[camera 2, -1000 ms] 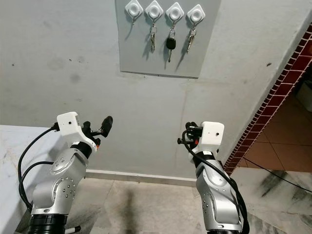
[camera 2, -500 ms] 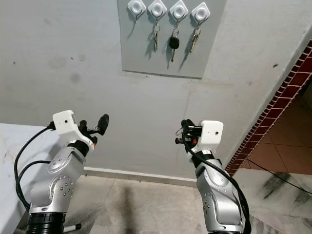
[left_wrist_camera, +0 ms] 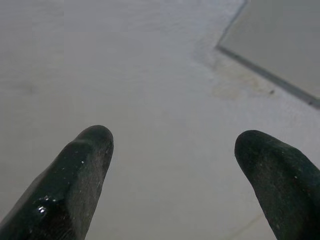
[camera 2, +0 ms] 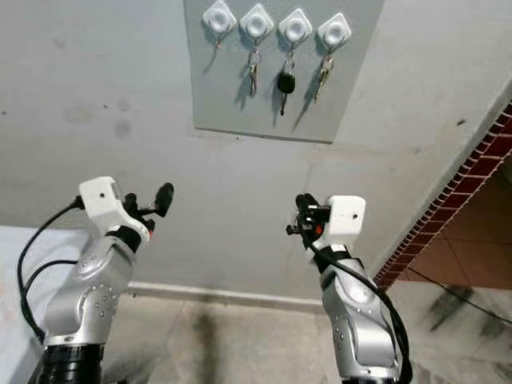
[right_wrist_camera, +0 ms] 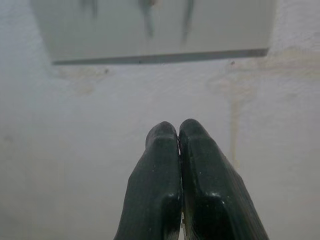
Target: Hang keys on a hook
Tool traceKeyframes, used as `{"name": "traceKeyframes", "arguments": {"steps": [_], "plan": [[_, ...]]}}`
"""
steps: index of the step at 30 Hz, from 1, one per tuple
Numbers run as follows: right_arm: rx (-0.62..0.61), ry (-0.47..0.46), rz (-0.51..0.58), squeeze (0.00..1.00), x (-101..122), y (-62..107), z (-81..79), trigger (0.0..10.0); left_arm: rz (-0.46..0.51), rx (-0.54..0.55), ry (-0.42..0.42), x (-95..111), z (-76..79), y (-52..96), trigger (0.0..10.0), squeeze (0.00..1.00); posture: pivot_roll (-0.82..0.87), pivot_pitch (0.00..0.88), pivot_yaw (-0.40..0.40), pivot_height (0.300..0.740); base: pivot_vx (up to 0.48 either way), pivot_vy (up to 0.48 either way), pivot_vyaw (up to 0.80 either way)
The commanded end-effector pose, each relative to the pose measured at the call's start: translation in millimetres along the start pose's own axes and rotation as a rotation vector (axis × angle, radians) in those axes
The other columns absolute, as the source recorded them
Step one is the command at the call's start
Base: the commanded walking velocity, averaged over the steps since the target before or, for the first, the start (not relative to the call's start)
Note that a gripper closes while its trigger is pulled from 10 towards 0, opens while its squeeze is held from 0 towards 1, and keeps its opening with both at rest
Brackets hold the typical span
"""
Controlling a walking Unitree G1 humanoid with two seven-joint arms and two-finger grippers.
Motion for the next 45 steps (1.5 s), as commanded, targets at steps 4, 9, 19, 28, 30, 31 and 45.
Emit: {"name": "traceKeyframes", "arguments": {"steps": [4,9,19,28,30,31,45], "plan": [[-0.010,0.012,0.026,0.00,8,0.4,3.8,10.0,0.017,0.006,-0.006,3,7.4,-0.8,10.0,0.00,0.03,0.000,-0.028,0.702,0.088,0.000,0.00],[-0.014,0.012,0.023,0.00,8,-0.1,4.6,10.0,0.007,0.015,-0.012,1,7.4,-1.7,10.0,0.00,0.03,0.000,-0.028,0.702,0.000,0.000,0.00],[-0.036,0.020,0.017,0.00,10,-1.0,9.6,10.0,0.011,0.032,-0.015,3,6.1,-4.4,10.0,0.00,0.03,0.000,-0.028,0.702,0.000,0.000,0.00],[-0.010,0.059,0.035,0.00,20,-11.9,13.4,10.0,0.025,-0.003,-0.070,12,9.3,-7.9,10.0,0.00,0.03,0.000,-0.026,0.702,0.000,0.000,0.00],[-0.008,0.061,0.039,0.00,22,-13.5,13.3,10.0,0.024,-0.013,-0.058,14,8.7,-9.0,10.0,0.00,0.03,0.000,-0.026,0.702,0.000,0.000,0.00],[-0.008,0.061,0.039,0.00,22,-13.5,13.3,10.0,0.024,-0.013,-0.058,14,8.7,-9.0,10.0,0.00,0.03,0.000,-0.026,0.702,0.000,0.000,0.00],[-0.014,0.030,0.029,0.00,13,-4.9,4.9,10.0,-0.015,-0.029,-0.039,8,8.9,-7.2,10.0,0.00,0.03,0.011,-0.014,0.702,0.000,0.241,0.00]]}}
Point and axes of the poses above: a point about 5 cm out from each wrist's last joint towards the gripper, its own y axis pointing back from the gripper into the wrist, its own x axis along the axis of the wrist's last joint, z = x × y, the point moved 4 cm from there along -y, pointing out of the wrist towards the gripper, and after that the axes turned 1 degree about y, right-handed, at the moved point
